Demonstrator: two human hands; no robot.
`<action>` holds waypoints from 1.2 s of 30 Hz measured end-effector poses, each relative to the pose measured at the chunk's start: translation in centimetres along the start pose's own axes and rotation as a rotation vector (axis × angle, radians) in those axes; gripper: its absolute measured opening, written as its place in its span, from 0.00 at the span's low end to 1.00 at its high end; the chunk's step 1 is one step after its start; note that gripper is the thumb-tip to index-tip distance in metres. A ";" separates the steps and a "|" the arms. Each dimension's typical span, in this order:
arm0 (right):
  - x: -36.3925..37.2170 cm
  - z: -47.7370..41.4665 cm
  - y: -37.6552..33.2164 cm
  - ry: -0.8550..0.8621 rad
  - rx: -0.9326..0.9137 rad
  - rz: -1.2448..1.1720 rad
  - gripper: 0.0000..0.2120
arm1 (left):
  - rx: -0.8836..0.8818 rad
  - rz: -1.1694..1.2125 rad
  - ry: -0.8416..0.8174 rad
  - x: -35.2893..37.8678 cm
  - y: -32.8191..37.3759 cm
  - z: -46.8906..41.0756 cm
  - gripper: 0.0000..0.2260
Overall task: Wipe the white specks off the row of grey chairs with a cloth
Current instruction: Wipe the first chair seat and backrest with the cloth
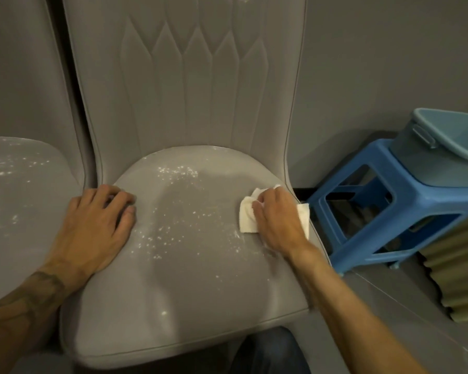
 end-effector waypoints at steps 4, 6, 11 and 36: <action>0.2 2.2 -2.9 -0.023 -0.176 -0.173 0.11 | 0.003 -0.011 -0.022 -0.1 0.1 0.0 0.19; -0.8 1.8 -0.7 -0.045 -0.097 -0.128 0.12 | -0.005 -0.013 -0.041 -0.2 0.1 0.0 0.19; -0.9 2.8 -0.3 0.084 0.147 -0.018 0.12 | -0.013 -0.002 -0.035 -0.4 0.4 0.1 0.18; -1.3 3.2 -1.5 0.149 0.005 0.134 0.11 | -0.010 0.034 -0.164 -2.0 -0.1 5.0 0.27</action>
Point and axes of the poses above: each hand's wrist, its own z-axis away from the middle knuckle, its own x-axis out of the palm, y = z × x, the point moved 2 cm from there along -z, towards the middle knuckle, and after that the axes turned 13 degrees about -x, right-handed, at the moved point
